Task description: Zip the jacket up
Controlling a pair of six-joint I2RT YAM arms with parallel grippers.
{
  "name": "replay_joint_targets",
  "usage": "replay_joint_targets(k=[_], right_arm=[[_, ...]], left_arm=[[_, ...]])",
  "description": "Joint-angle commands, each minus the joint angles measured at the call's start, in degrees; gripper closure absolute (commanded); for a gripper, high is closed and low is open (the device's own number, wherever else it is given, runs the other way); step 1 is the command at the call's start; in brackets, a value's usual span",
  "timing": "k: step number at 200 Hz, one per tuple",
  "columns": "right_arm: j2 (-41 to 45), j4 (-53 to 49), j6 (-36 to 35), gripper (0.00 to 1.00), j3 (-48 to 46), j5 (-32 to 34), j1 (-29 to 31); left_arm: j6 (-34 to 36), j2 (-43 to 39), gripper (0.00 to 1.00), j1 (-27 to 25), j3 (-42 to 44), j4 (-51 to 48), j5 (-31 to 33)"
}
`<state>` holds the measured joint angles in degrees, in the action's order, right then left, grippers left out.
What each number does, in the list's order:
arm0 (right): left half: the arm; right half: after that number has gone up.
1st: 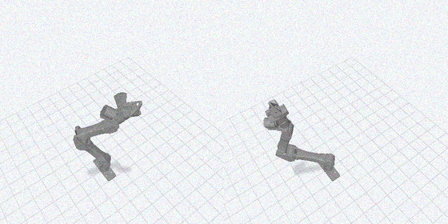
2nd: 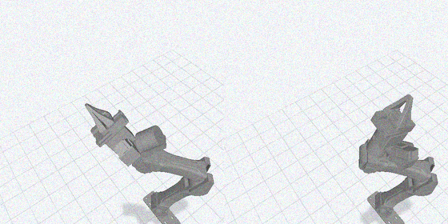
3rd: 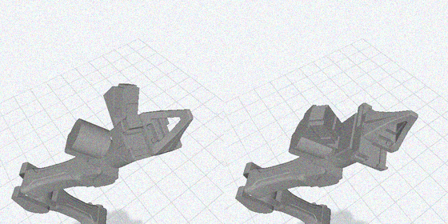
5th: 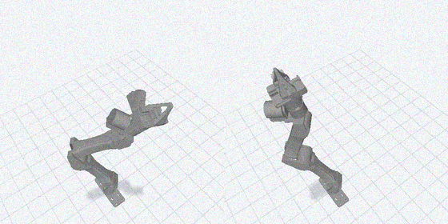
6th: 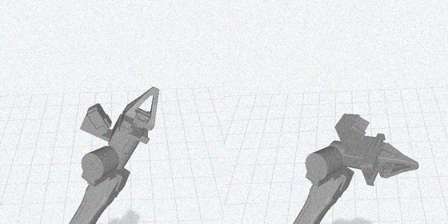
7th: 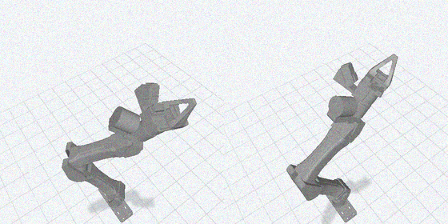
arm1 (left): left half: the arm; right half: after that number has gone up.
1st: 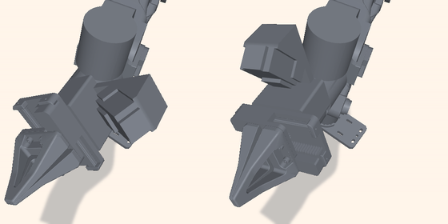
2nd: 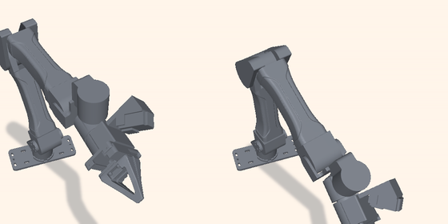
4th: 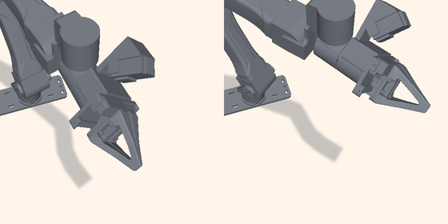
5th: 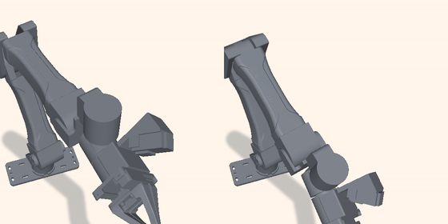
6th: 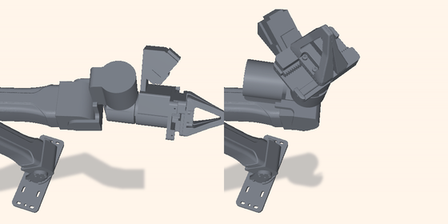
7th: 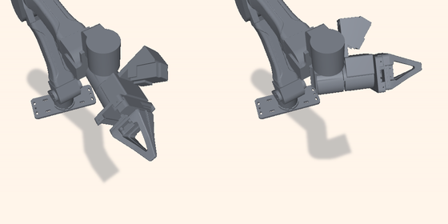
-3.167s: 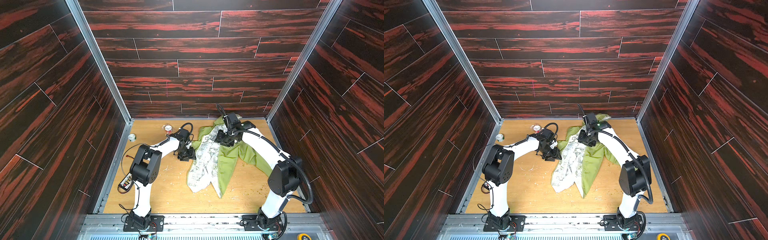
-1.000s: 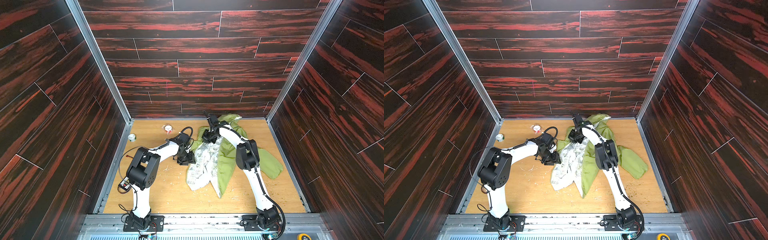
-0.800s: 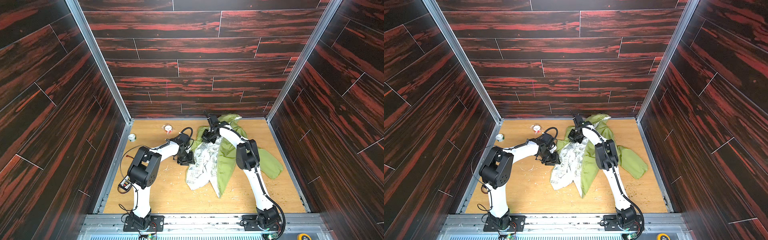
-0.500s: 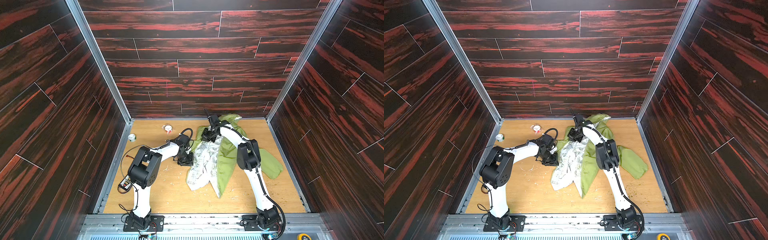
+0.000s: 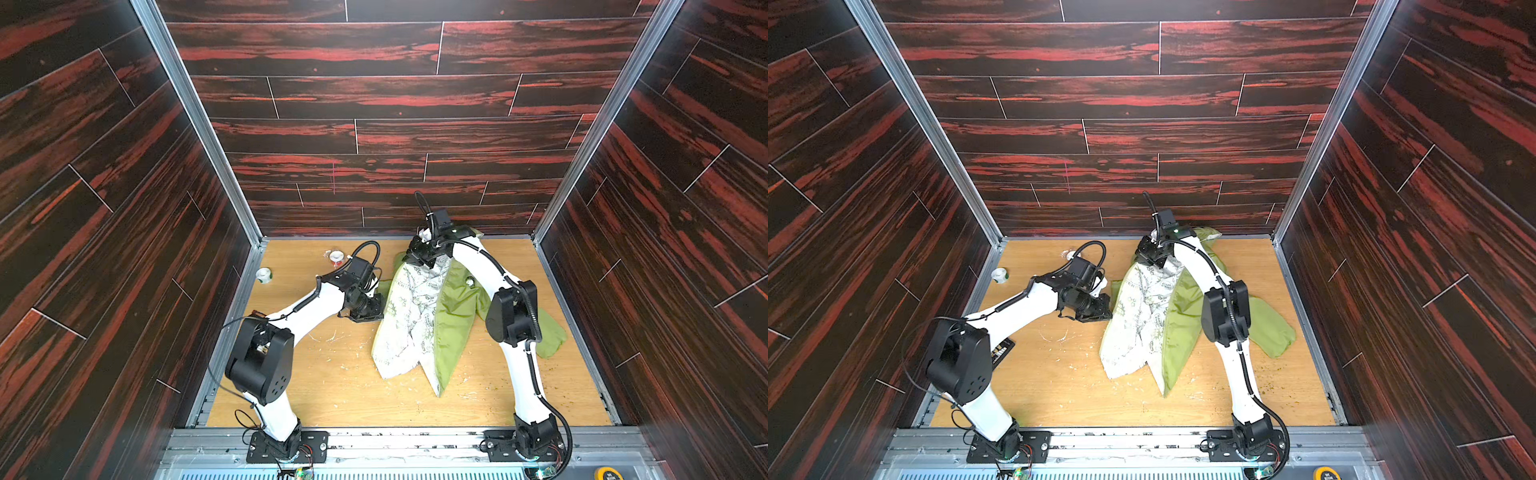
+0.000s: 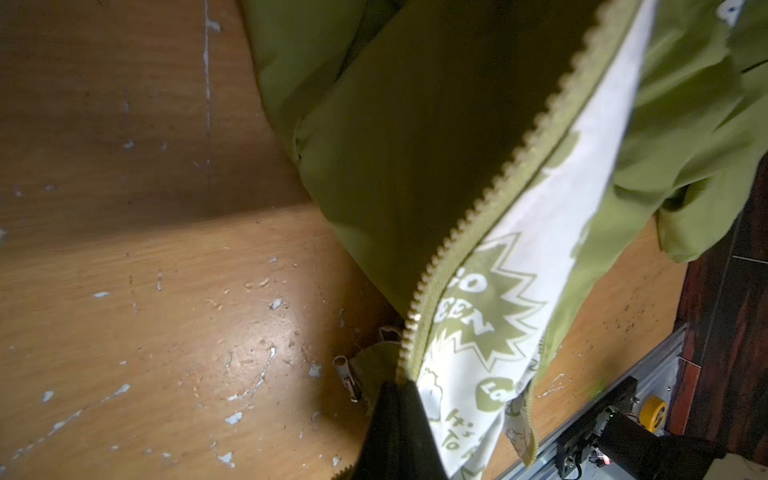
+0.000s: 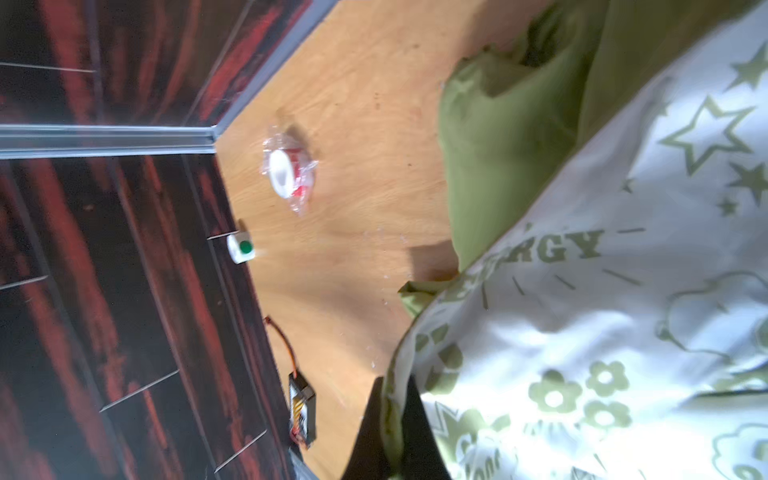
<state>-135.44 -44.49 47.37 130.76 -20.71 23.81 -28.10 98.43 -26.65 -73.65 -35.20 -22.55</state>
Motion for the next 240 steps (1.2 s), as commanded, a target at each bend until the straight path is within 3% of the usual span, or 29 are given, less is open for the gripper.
replay_joint_targets(k=[1,33,85,119,133,149,160,170,190,205,240], right_arm=[[5.9,-0.22,-3.83,1.0,-0.5,-4.02,-1.5],[13.39,6.71,-5.05,1.0,-12.54,-7.73,-5.0],[28.36,27.26,-0.38,1.0,-48.89,-14.09,-15.49],[32.64,30.43,-2.23,1.0,-61.58,-14.4,-21.66],[33.13,30.65,-2.76,0.99,-63.95,-14.51,-23.54],[33.12,29.91,-3.46,0.97,-64.27,-14.36,-24.69],[32.96,28.57,-4.12,0.86,-63.31,-13.63,-24.98],[32.96,27.07,-4.72,0.77,-62.09,-12.78,-24.96],[33.35,24.64,-5.04,0.56,-59.83,-11.63,-24.98],[34.03,23.19,-4.94,0.46,-58.73,-11.16,-24.85],[36.57,17.81,-5.12,0.4,-57.37,-8.48,-22.29]], left_arm=[[0.1,-3.34,1.0,-0.39,-2.43,-2.2,-0.79],[0.51,-2.59,1.0,-2.62,-6.21,-3.81,-3.31],[0.06,5.19,1.0,-10.22,-13.0,-4.85,-8.27],[1.14,9.84,1.0,-13.98,-16.68,-6.44,-10.48],[1.72,10.53,0.95,-14.21,-17.66,-7.29,-11.15],[1.89,10.21,0.72,-14.21,-18.32,-7.42,-11.42],[2.09,9.65,0.56,-14.15,-18.79,-7.68,-10.84],[2.26,8.95,0.47,-14.13,-18.91,-7.94,-10.2],[2.89,7.07,0.41,-13.88,-18.7,-9.08,-8.15],[2.94,5.3,0.4,-13.29,-17.29,-9.52,-6.34],[1.24,-0.47,0.39,-10.24,-10.47,-9.05,-1.85]])
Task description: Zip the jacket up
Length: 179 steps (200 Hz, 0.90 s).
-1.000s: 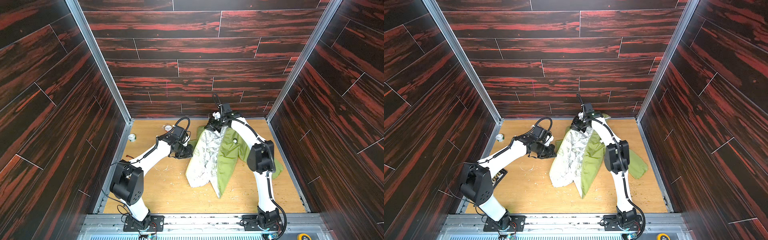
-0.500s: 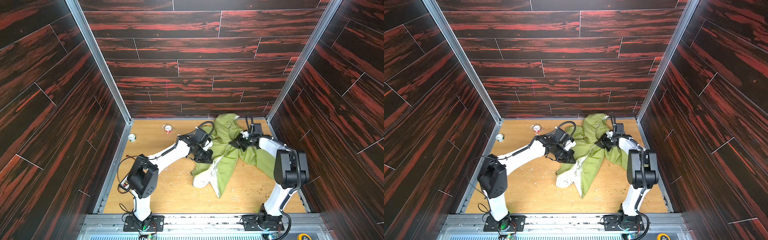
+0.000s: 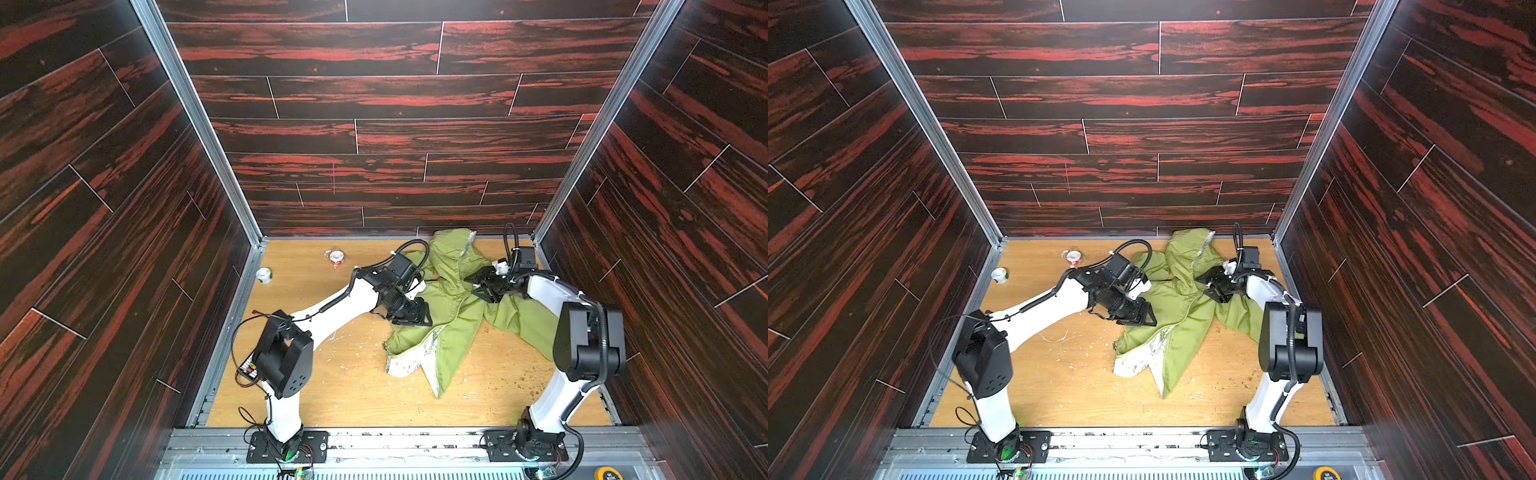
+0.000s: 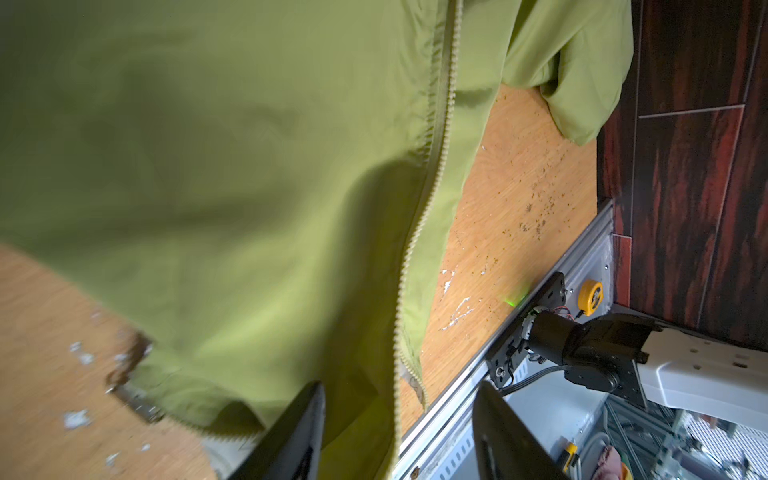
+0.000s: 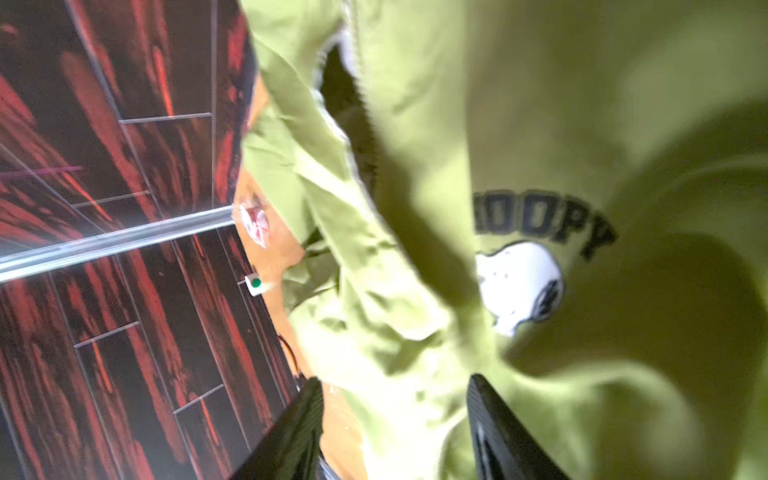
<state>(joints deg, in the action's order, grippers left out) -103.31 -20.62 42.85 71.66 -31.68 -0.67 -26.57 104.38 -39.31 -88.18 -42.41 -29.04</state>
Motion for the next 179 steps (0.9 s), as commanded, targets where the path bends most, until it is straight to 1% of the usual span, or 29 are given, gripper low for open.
replay_joint_targets(k=[1,22,35,49,51,59,91,113,134,159,168,179], right_arm=[[4.52,-6.39,-0.59,0.4,1.78,2.81,2.35],[7.1,-12.4,0.9,0.41,1.38,8.28,5.03],[9.06,-14.57,2.4,0.42,-0.14,10.84,6.7],[11.46,-14.62,3.71,0.41,-2.27,11.29,8.9],[11.93,-14.57,3.93,0.41,-2.75,12.87,9.5],[12.91,-14.77,4.6,0.4,-3.78,13.85,11.14],[13.72,-15.11,6.61,0.39,-7.43,15.78,16.31],[13.75,-13.88,7.98,0.4,-10.29,17.09,17.36],[12.19,-13.39,8.04,0.4,-10.04,18.49,17.38],[9.37,-11.87,8.45,0.44,-9.17,18.93,17.38],[8.33,-10.41,8.79,0.47,-9.17,18.78,17.49],[6.71,-8.92,9.22,0.56,-8.78,18.61,17.48]], left_arm=[[-0.35,-6.58,0.39,2.54,4.29,-1.86,4.71],[-1.08,-9.0,0.38,4.42,8.55,-1.36,6.31],[-1.64,-9.99,0.37,5.12,10.76,-1.28,6.19],[-2.5,-10.72,0.34,5.26,13.45,-0.39,6.18],[-2.58,-10.74,0.34,5.27,13.84,-0.26,6.1],[-3.07,-10.74,0.34,5.23,15.28,0.17,5.79],[-4.11,-12.56,0.32,5.21,20.54,5.85,2.79],[-3.1,-12.93,0.3,4.81,20.82,6.58,0.77],[-1.07,-10.16,0.3,3.5,19.33,3.67,-1.5],[0.07,-7.6,0.33,1.45,19.82,1.81,-1.77],[-0.46,-7.52,0.33,1.1,20.95,2.61,-1.39],[-1.32,-7.52,0.34,1.06,22.76,4.07,-1.37]])
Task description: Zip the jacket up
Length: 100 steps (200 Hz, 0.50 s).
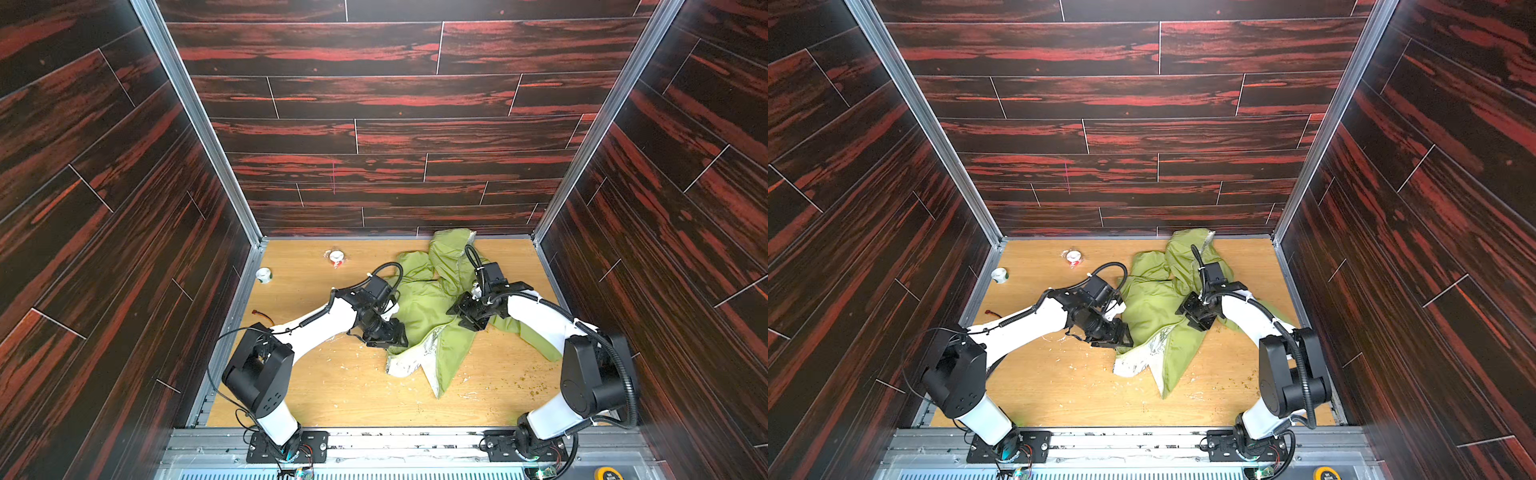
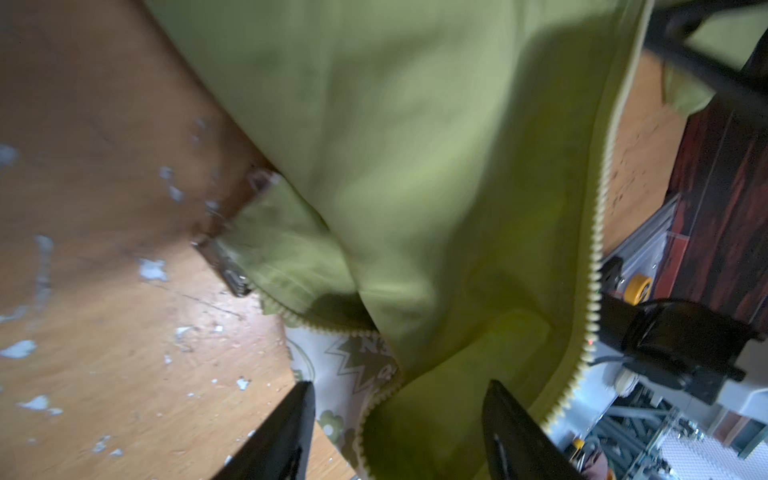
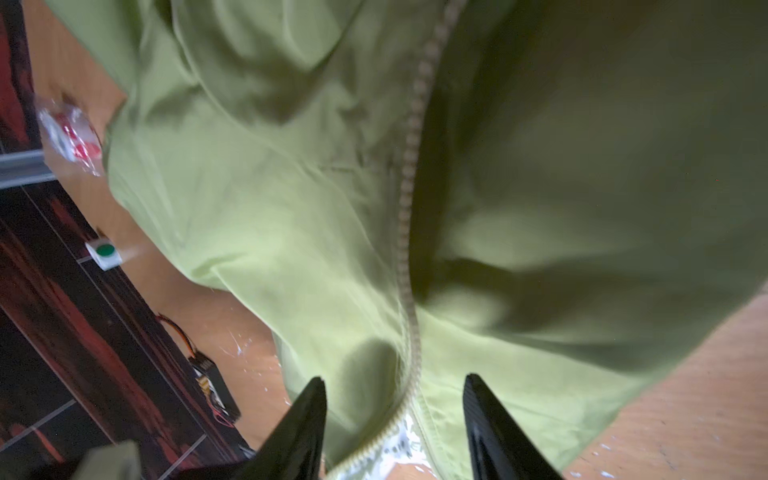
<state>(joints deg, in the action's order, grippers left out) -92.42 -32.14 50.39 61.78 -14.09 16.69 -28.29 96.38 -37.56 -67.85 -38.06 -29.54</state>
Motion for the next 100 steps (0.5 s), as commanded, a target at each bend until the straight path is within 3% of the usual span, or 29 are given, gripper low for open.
replay_joint_targets(k=[1,34,50,100], right_arm=[[-4.31,2.65,1.79,0.57,1.13,0.96,0.11],[-8.33,5.15,2.0,0.89,4.9,-0.44,0.42],[-9.28,4.65,1.65,1.0,7.89,-0.24,0.45],[-12.5,2.22,0.65,1.0,16.99,-0.47,0.12]], left_arm=[[0.33,0.48,0.34,-0.68,2.58,-0.22,-0.83],[-0.82,1.82,0.41,-0.7,5.11,1.1,-0.35],[-1.32,1.49,0.46,-0.67,6.09,1.31,0.11],[-1.68,-0.86,0.65,-0.52,7.76,-0.23,1.71]])
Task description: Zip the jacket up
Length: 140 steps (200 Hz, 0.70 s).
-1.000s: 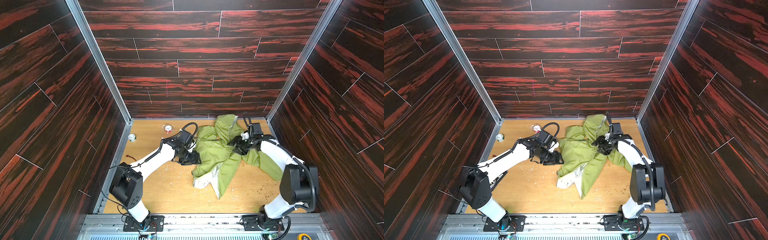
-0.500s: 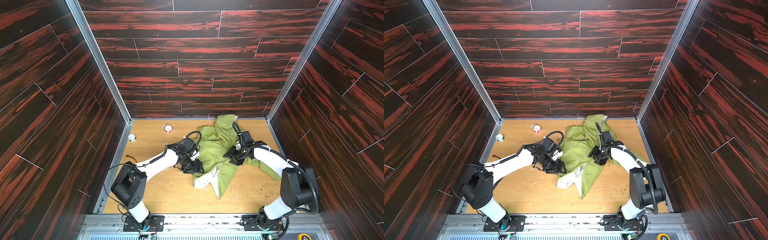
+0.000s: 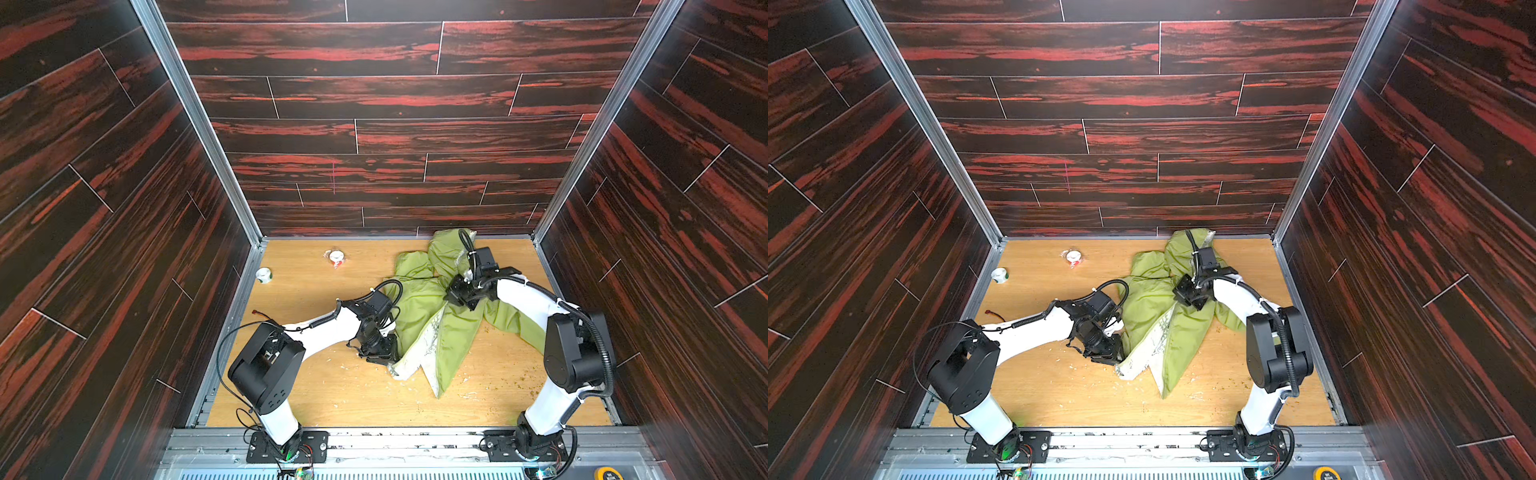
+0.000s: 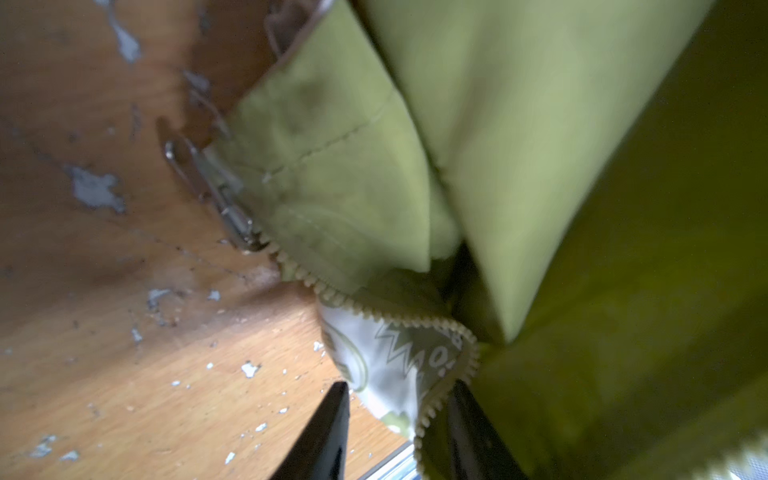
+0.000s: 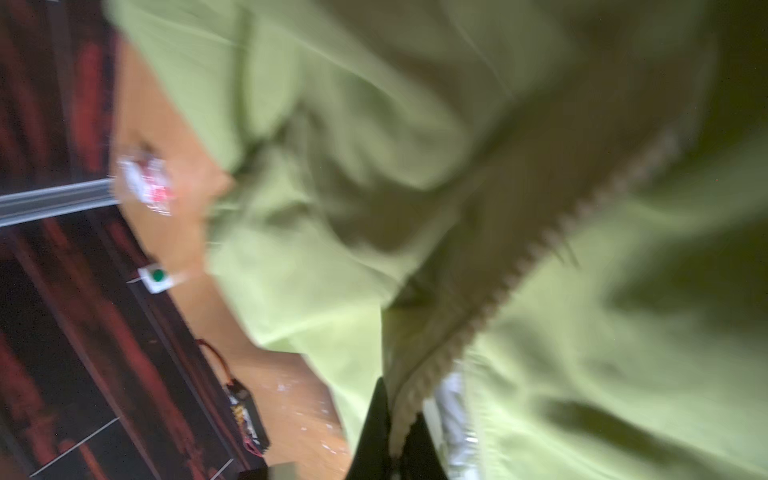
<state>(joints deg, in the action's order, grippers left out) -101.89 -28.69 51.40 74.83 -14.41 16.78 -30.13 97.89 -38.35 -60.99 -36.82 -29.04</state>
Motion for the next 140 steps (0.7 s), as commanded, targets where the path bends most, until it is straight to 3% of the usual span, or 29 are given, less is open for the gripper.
replay_joint_targets(k=[1,42,77,91,117,140], right_arm=[[-3.04,-1.24,-0.36,1.0,3.94,-0.14,0.03],[-3.79,-1.8,-0.07,1.0,8.64,-1.34,-1.83],[-3.22,-3.67,-1.45,1.0,10.51,-1.97,-5.89],[-2.85,-4.39,-2.53,1.0,10.04,-2.24,-7.42],[-2.51,-4.97,-5.01,1.0,7.43,-3.08,-9.34],[-1.4,-4.01,-6.17,1.0,3.35,-2.71,-10.23]], left_arm=[[0.16,-2.37,0.65,0.28,0.88,-1.58,1.19],[0.85,-5.15,0.83,0.21,-1.13,-4.36,0.98],[2.66,-8.13,0.84,0.24,-4.0,-7.76,-1.47],[3.22,-9.22,0.79,0.35,-4.4,-9.49,-0.35],[1.75,-9.71,0.47,2.56,-4.66,-10.48,4.07],[-0.27,-7.56,0.38,5.3,-5.44,-10.36,7.35]])
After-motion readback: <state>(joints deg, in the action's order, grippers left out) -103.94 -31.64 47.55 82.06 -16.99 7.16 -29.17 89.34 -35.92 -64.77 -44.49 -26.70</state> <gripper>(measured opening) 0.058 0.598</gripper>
